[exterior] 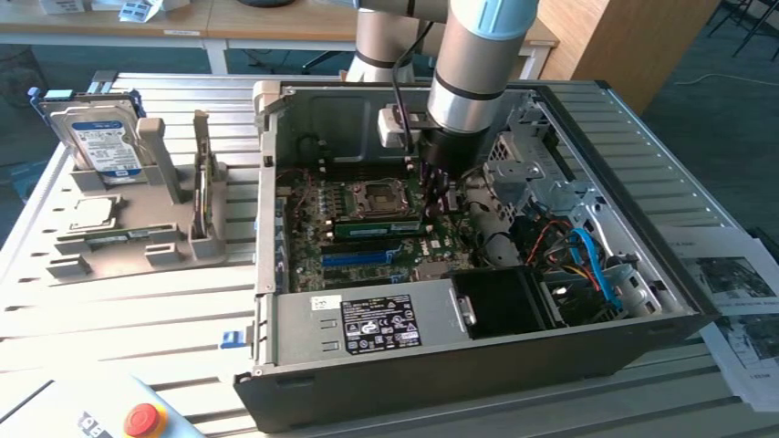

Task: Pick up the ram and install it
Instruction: 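Press down the ram until it locks into place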

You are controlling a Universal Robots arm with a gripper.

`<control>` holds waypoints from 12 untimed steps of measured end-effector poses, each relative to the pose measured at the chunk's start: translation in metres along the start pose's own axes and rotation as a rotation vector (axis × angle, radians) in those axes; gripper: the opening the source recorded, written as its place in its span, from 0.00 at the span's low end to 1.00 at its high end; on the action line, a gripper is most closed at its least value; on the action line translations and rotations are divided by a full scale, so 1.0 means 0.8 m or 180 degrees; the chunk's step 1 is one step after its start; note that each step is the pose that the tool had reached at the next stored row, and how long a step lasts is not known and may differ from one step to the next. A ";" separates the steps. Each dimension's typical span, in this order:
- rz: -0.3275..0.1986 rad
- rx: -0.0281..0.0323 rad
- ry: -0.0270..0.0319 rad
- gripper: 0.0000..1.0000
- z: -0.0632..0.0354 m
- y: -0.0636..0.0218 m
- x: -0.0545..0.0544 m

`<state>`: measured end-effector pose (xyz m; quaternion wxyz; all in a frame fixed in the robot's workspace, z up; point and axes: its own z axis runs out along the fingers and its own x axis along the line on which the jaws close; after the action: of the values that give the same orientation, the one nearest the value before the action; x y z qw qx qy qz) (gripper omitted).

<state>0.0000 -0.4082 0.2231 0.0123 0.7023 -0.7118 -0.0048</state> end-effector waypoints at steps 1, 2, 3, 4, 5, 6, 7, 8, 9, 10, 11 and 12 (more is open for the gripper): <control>0.0000 0.0000 0.0000 0.10 0.000 0.000 0.000; 0.0000 0.0000 0.0000 0.10 0.000 0.000 0.000; 0.0000 0.0000 0.0000 0.10 0.000 0.000 0.000; 0.0000 0.0000 0.0000 0.10 0.000 0.000 0.000; 0.0000 0.0000 -0.0001 0.10 0.000 0.000 0.000; 0.0000 0.0000 0.0000 0.10 0.001 0.000 0.000; 0.0000 0.0000 0.0000 0.10 0.001 0.000 0.000; 0.0000 0.0000 0.0000 0.10 0.001 0.000 0.000; 0.0000 0.0000 0.0000 0.10 0.001 0.000 0.000; 0.0000 0.0000 0.0000 0.10 0.001 0.000 0.000; 0.0000 0.0000 0.0000 0.10 0.001 0.000 0.000; 0.0000 0.0000 -0.0001 0.10 0.001 0.000 0.000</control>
<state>0.0000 -0.4082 0.2221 0.0122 0.7023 -0.7118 -0.0048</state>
